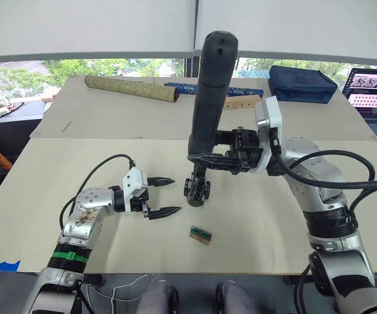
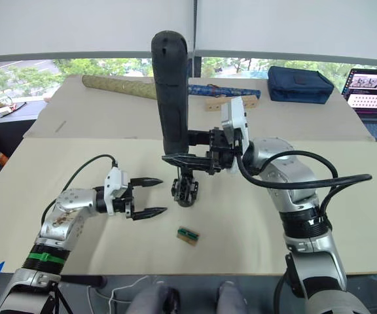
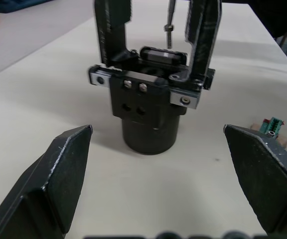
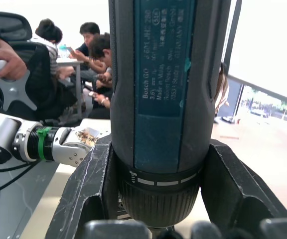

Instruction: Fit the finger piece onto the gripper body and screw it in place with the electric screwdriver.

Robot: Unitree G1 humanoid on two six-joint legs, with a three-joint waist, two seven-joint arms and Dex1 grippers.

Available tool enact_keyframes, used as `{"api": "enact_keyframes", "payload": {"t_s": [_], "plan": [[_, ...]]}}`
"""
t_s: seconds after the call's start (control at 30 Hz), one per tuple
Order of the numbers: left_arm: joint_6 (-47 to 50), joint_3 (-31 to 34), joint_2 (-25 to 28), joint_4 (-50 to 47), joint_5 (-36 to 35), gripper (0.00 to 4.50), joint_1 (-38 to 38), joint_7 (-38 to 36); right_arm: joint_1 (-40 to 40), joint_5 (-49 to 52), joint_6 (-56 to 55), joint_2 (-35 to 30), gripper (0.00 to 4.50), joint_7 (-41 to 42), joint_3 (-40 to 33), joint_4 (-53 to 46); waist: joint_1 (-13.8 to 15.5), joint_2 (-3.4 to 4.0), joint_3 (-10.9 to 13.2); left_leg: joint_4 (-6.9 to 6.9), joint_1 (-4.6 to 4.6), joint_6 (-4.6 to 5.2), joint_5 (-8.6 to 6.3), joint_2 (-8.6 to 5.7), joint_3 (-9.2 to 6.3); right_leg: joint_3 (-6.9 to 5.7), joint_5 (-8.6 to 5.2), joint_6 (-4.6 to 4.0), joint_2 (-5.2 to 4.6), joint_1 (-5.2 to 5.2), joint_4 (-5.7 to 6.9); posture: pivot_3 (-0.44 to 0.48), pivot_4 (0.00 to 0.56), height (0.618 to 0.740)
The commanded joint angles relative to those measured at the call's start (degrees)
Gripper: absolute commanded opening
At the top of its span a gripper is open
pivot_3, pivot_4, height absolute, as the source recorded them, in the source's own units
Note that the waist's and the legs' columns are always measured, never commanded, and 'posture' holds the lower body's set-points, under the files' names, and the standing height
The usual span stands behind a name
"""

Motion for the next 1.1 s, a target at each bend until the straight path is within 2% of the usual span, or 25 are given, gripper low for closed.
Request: {"api": "enact_keyframes", "payload": {"t_s": [0.03, 0.37, 1.1], "plan": [[-1.4, -0.5, -1.1, 0.5, 0.3, 4.50, -1.5, -0.4, -1.5, 0.2, -1.3, 0.5, 1.90, 1.0, -1.2, -0.8, 0.0, 0.00, 0.0, 0.00, 0.00, 0.00, 0.00, 0.00, 0.00, 0.00, 0.00, 0.00, 0.00, 0.00, 0.00, 0.000, 0.150, 0.734], [-2.9, -1.6, -3.0, 3.2, 1.5, 4.50, -2.5, -0.6, -1.2, -0.5, -1.8, 1.9, 1.90, 1.6, -1.6, -0.5, -0.1, 0.00, 0.0, 0.00, 0.00, 0.00, 0.00, 0.00, -0.01, 0.00, 0.00, 0.00, 0.00, -0.01, 0.01, 0.000, 0.150, 0.734], [-3.8, -1.8, -3.8, 4.3, 2.1, 4.50, -2.2, -0.4, -1.0, -3.3, -3.3, 2.7, 1.90, 3.1, -1.6, 1.1, -0.2, 0.00, 0.0, 0.01, 0.00, 0.00, 0.00, 0.01, -0.02, -0.01, 0.00, 0.00, 0.00, 0.00, 0.02, 0.000, 0.150, 0.734]]}}
